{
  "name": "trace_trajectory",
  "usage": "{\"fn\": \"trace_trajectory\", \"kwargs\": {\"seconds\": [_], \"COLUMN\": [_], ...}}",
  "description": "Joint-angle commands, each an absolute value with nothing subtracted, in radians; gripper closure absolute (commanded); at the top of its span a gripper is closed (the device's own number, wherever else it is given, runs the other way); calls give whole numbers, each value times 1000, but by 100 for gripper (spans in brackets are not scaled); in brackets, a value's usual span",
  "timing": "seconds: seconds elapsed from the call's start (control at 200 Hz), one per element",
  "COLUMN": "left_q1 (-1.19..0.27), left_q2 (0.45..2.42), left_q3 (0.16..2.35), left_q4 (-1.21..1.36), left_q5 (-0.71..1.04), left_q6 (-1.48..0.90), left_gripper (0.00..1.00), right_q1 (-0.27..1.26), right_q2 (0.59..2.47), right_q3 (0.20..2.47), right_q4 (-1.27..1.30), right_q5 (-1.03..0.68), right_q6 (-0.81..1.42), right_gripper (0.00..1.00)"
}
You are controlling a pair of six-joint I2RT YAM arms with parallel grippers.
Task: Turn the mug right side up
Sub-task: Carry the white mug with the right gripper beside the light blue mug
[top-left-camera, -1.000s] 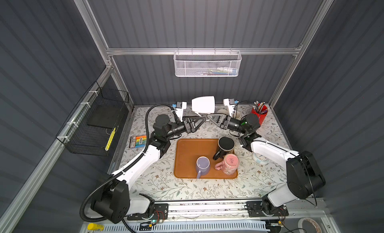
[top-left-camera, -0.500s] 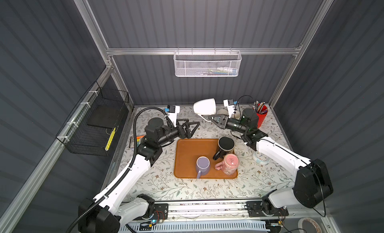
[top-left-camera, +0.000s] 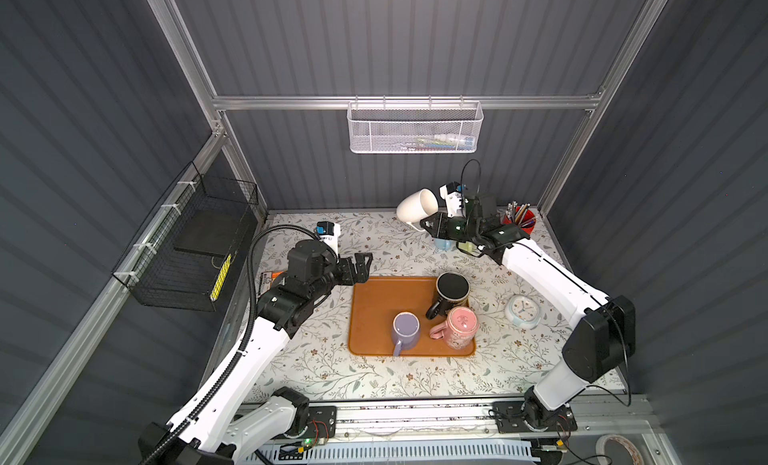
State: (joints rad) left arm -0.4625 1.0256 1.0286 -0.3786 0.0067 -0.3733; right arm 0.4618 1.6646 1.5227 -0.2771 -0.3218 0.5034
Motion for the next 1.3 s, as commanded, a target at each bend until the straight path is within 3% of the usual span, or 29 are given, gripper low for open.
{"fn": "trace_trajectory", "kwargs": {"seconds": [0.0, 0.525, 0.976, 1.291], "left_q1": [-456, -456, -457, -456], "left_q2": [1041, 990, 919, 912], "left_q3": [1050, 971, 881, 871], "left_q4": [-513, -612, -574, -574], "left_q5": [-109, -188, -125, -83], "left_q6": [-368, -389, -369, -362], "left_gripper": [0, 0, 0, 0], "right_q1": [488, 576, 585, 578], "right_q2": [1706, 2161, 2359, 2463], "right_q3": [1644, 2224, 2385, 2482], "right_q4": [-414, -819, -868, -908], "right_q5": [-186, 225, 355, 352], "right_q6": [428, 407, 490, 500], "right_gripper": [100, 100, 100, 100]}}
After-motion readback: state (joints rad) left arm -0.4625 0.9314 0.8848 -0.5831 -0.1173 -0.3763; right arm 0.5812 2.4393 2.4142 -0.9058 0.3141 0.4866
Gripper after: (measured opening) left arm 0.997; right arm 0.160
